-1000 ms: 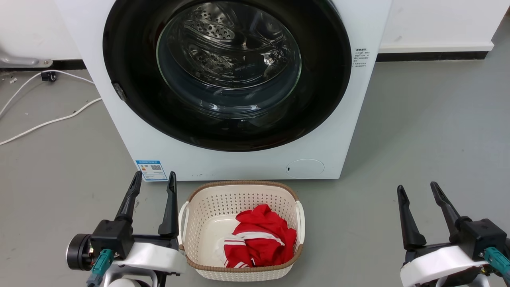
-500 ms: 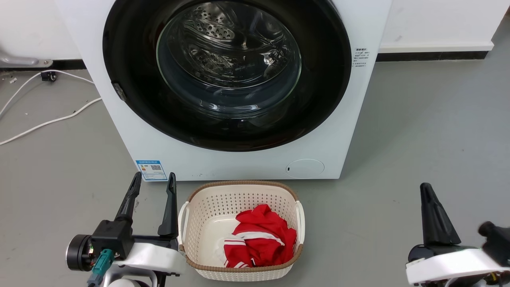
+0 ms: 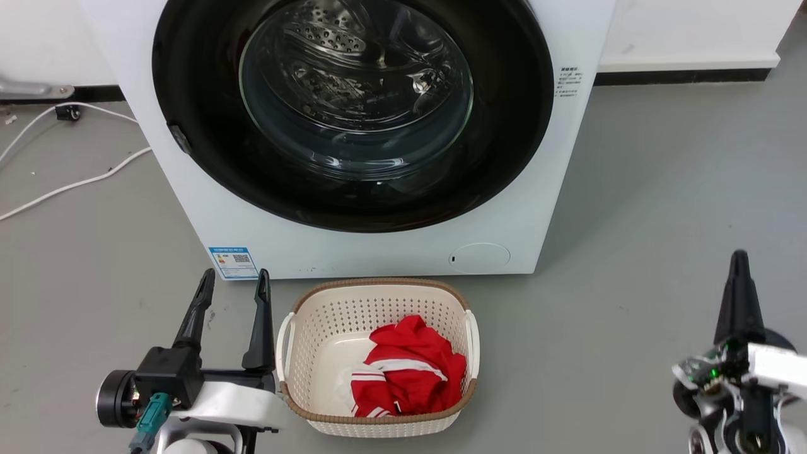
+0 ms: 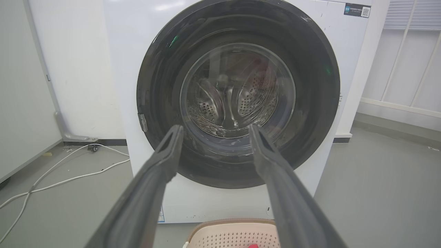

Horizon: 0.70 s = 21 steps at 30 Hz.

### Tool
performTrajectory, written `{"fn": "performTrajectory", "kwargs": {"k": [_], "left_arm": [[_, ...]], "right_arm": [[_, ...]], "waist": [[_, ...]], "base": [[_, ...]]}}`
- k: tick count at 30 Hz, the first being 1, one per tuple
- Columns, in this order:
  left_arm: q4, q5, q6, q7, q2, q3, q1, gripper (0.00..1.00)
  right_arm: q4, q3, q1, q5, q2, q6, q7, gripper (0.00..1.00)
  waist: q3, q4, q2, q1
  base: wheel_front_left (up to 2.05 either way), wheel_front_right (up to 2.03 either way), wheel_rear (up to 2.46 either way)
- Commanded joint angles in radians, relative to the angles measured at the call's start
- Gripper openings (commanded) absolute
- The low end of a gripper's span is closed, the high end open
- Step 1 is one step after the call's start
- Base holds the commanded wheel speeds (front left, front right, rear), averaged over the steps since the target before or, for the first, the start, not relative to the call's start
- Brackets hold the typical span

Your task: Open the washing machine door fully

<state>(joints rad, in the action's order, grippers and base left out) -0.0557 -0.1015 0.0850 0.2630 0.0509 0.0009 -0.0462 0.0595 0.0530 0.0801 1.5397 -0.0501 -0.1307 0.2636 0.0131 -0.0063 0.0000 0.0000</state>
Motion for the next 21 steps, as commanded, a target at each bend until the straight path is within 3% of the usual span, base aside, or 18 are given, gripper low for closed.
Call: {"fn": "performTrajectory", "kwargs": {"k": [1, 8, 15, 21], "left_arm": [[0.004, -0.003, 0.002, 0.002, -0.001, 0.002, -0.014, 1.00], [0.020, 0.007, 0.009, 0.002, -0.001, 0.020, -0.045, 1.00], [0.033, 0.008, 0.024, 0.002, 0.007, 0.027, -0.093, 1.00], [0.052, 0.005, 0.033, 0.002, 0.006, 0.023, -0.132, 1.00]], "right_arm": [[0.004, -0.007, 0.030, 0.016, 0.000, 0.000, 0.001, 0.00], [0.099, 0.003, 0.234, 0.108, -0.032, 0.000, -0.036, 0.00], [0.306, -0.022, 0.518, 0.149, -0.148, 0.000, -0.129, 0.00], [0.482, -0.117, 0.785, 0.123, -0.236, 0.000, -0.247, 0.00]], "waist": [[0.008, -0.001, 0.0000, 0.0000], [0.068, -0.004, 0.0000, 0.0000], [0.148, 0.012, 0.0000, 0.0000], [0.216, 0.024, 0.0000, 0.0000]], "base": [[0.00, 0.00, 0.00], [0.00, 0.00, 0.00], [0.00, 0.00, 0.00], [0.00, 0.00, 0.00]]}}
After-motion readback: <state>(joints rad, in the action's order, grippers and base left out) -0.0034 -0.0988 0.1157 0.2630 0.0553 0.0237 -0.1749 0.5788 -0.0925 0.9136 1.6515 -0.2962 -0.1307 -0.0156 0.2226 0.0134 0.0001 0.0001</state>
